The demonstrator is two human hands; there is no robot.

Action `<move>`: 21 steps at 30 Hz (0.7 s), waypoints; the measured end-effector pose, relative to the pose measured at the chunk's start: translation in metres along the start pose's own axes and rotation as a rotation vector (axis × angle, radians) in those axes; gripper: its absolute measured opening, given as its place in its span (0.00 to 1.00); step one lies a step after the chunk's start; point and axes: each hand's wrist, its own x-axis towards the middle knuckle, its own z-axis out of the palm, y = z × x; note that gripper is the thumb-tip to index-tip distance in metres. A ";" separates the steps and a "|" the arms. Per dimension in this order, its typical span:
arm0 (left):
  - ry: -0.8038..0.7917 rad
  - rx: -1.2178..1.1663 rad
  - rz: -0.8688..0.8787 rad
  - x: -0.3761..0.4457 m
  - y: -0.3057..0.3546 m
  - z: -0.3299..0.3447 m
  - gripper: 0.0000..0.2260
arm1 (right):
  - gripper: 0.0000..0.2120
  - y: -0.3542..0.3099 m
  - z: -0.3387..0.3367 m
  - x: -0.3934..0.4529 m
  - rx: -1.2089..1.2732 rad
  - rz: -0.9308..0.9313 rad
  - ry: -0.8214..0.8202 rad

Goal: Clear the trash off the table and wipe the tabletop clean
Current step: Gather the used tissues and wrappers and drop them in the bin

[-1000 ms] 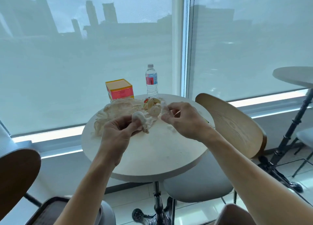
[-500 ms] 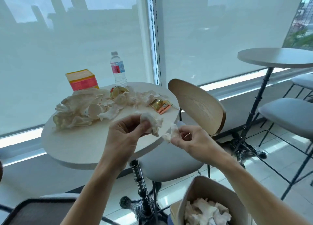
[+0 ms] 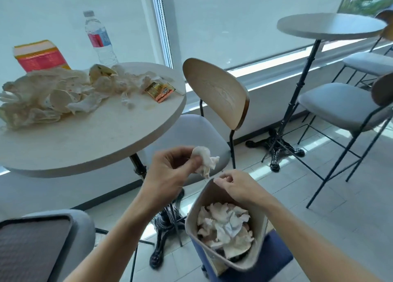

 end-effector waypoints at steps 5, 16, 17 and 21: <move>-0.014 0.107 -0.167 -0.011 -0.061 0.025 0.07 | 0.15 -0.019 -0.030 0.009 0.166 -0.059 0.067; -0.133 0.418 -0.312 -0.010 -0.093 0.023 0.15 | 0.09 -0.149 -0.077 0.029 0.246 -0.360 0.189; -0.113 0.410 -0.275 -0.007 -0.081 0.017 0.13 | 0.09 -0.161 -0.079 0.035 0.228 -0.379 0.218; -0.035 0.393 -0.142 0.007 -0.024 -0.017 0.07 | 0.16 -0.197 -0.078 0.067 0.080 -0.368 0.307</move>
